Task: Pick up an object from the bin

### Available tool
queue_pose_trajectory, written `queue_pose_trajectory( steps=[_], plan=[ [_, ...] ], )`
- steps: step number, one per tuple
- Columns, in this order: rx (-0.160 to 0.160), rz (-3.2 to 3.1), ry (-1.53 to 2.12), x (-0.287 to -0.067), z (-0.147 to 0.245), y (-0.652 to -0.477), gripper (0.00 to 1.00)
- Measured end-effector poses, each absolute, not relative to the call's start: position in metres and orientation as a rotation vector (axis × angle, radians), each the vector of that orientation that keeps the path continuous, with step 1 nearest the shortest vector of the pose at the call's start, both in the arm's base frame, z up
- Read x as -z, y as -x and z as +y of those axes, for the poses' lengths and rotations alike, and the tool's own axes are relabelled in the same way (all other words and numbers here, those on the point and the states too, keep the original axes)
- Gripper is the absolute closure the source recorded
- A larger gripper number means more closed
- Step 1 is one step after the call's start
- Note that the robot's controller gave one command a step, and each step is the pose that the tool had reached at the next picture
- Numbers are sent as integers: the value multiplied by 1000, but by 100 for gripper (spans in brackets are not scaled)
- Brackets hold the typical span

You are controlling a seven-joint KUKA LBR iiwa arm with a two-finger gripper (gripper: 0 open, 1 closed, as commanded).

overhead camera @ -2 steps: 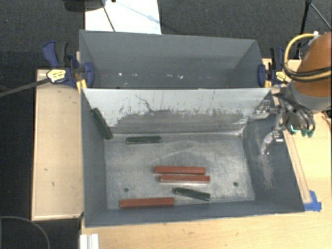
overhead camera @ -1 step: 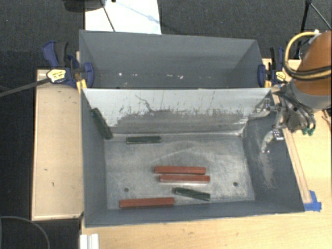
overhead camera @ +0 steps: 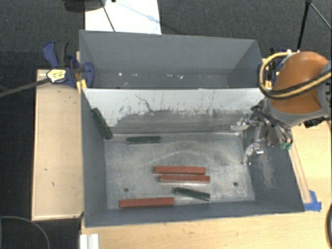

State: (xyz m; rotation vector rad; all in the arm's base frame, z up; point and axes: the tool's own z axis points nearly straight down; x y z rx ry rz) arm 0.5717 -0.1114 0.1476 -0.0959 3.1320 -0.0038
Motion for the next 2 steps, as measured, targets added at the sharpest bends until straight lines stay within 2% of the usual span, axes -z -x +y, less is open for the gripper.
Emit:
queue_pose_trajectory(
  steps=[1, 2],
  plan=[
    [-1, 3135, 114, -91, -105, -521, 0],
    [5, 3135, 159, -75, -67, -524, 0]
  ],
)
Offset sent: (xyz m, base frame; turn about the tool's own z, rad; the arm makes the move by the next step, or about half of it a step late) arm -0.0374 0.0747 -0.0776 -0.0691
